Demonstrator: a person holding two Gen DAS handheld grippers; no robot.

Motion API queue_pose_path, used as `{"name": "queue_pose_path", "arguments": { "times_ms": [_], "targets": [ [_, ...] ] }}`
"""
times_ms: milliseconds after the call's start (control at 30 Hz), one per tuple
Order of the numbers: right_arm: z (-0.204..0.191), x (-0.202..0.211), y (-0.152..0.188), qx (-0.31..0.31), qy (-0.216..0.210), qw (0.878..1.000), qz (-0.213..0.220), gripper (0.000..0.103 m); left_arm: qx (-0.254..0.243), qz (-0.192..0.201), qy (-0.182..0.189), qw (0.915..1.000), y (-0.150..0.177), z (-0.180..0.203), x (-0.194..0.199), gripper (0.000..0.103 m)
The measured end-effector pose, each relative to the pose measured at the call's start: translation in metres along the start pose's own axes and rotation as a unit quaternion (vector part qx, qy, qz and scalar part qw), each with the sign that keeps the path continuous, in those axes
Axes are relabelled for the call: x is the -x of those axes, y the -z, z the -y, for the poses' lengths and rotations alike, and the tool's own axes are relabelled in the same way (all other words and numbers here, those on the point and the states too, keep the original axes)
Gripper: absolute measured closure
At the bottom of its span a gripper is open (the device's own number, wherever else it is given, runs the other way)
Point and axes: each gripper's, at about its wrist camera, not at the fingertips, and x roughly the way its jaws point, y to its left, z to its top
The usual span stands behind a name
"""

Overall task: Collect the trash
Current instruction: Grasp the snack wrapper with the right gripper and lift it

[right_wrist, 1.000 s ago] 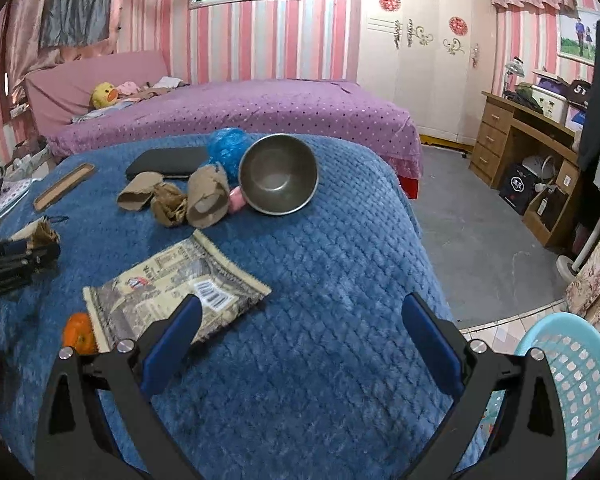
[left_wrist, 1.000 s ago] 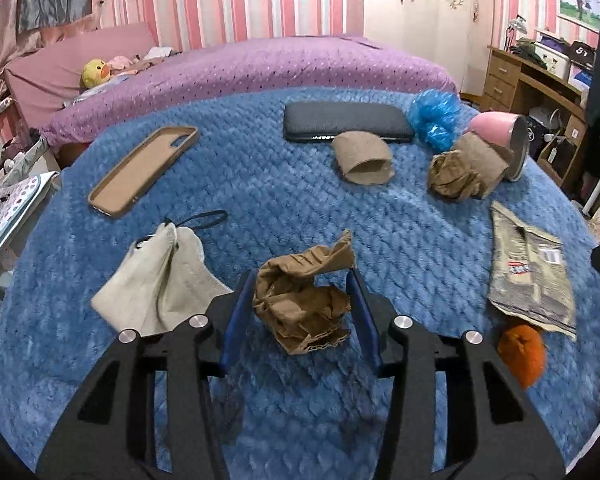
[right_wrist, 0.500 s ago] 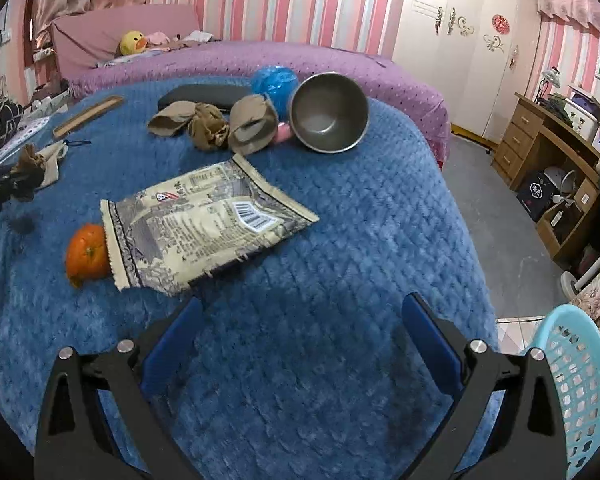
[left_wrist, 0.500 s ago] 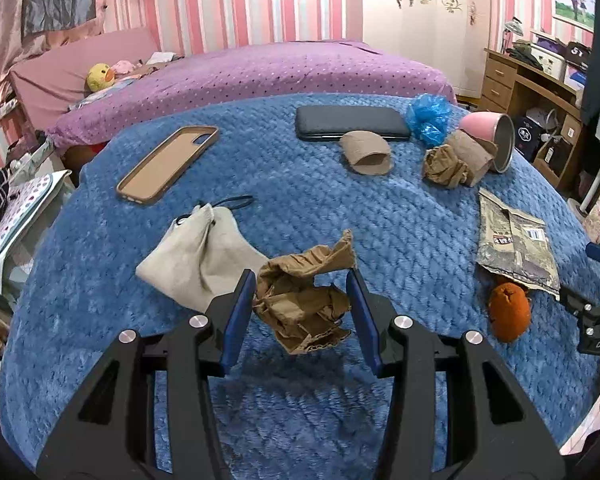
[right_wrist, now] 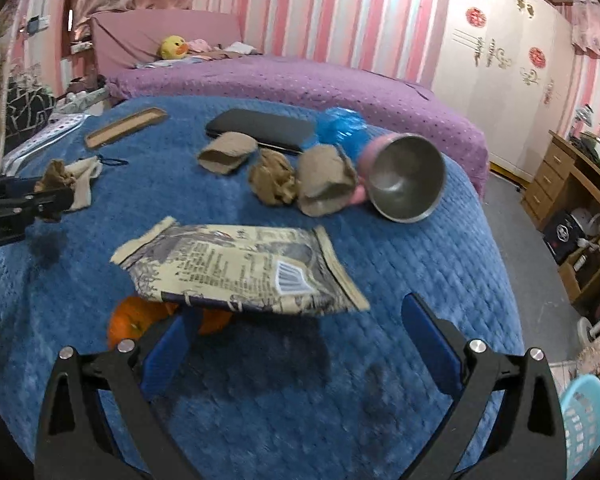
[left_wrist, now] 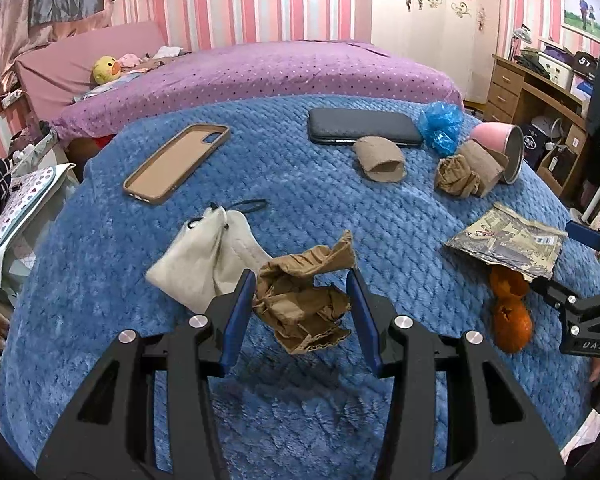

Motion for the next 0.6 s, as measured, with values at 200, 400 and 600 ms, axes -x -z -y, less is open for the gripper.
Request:
{"name": "queue_pose_path", "arguments": {
  "times_ms": [200,400,600],
  "targets": [
    [-0.019,-0.009,-0.007,0.032,-0.026,0.999,-0.009,0.033,0.005,0.009,-0.006,0.9999,-0.004,-0.005,0.002,0.057],
    [-0.025,-0.013,-0.009,0.03,-0.047,0.998,-0.013,0.066,0.003,0.013,-0.007,0.9999,-0.004,-0.008,0.004,0.057],
    [-0.017,-0.014,-0.014,0.003,-0.049,0.999,-0.002,0.077,0.013,0.012,-0.007,0.9998,-0.005,-0.01,0.003,0.057]
  ]
}}
